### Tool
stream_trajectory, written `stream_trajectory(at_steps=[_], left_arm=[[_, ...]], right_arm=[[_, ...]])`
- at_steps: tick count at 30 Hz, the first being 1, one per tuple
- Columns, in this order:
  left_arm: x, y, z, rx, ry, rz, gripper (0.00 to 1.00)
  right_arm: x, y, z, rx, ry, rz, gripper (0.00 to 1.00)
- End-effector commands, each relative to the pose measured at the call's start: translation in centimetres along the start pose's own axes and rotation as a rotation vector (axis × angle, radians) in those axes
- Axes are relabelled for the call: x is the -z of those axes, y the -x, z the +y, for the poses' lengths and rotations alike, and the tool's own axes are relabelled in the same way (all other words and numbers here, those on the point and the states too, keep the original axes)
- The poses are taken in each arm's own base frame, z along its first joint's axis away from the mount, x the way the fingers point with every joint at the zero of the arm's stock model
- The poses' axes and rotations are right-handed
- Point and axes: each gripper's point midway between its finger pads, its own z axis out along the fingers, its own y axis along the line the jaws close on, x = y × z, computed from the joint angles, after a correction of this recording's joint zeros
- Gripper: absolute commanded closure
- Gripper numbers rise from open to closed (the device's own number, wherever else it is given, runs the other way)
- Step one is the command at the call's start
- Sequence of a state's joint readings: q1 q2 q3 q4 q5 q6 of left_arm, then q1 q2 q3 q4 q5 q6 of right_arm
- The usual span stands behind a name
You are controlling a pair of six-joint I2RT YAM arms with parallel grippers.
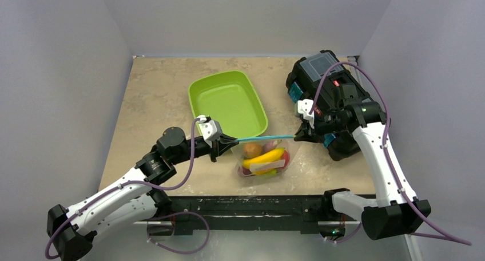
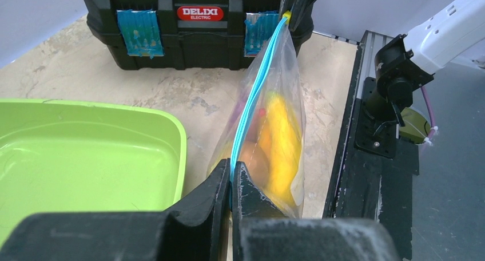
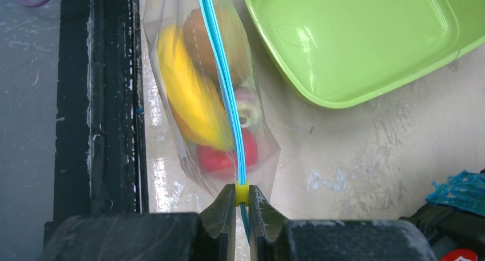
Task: Open the zip-top bag and remove the fake food
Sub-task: Unzip the zipper food storage bag at the center of the board.
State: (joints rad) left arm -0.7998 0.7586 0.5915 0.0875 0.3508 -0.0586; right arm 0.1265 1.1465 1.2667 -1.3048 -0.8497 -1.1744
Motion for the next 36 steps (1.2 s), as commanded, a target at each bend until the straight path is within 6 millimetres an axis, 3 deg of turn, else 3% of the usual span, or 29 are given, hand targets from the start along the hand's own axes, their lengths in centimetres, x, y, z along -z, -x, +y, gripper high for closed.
stream_trajectory(at_steps=[1,23,27,33,36], left_arm=[[0.4,1.3,0.8,-0.04,0.03,-0.041,1.0],[0.1,1.4,0.6,-0.037,-0.011,-0.036,1.0],[-0.2,1.7,0.4,-0.034,-0.032,-0.035,1.0],[-1.0,2.5,-0.4,-0.014,-0.09,-0.031,1.0],[-1.1,2.6,-0.6,-0.006,-0.107,-0.021,1.0]], right_arm=[[1.5,-1.3,-0.9,0.021,-0.049,0.08,1.0],[2.9,-2.6,-2.5,0.003,-0.108,0.116,0.99],[2.8,-2.0,-2.3,-0.01,-0.101,0.091,0.85],[2.5,0.7,-1.2,-0.044,-0.061,-0.044,0.33],[2.5,1.9,-0.9,-0.038,-0.051,-0.101,0.21]])
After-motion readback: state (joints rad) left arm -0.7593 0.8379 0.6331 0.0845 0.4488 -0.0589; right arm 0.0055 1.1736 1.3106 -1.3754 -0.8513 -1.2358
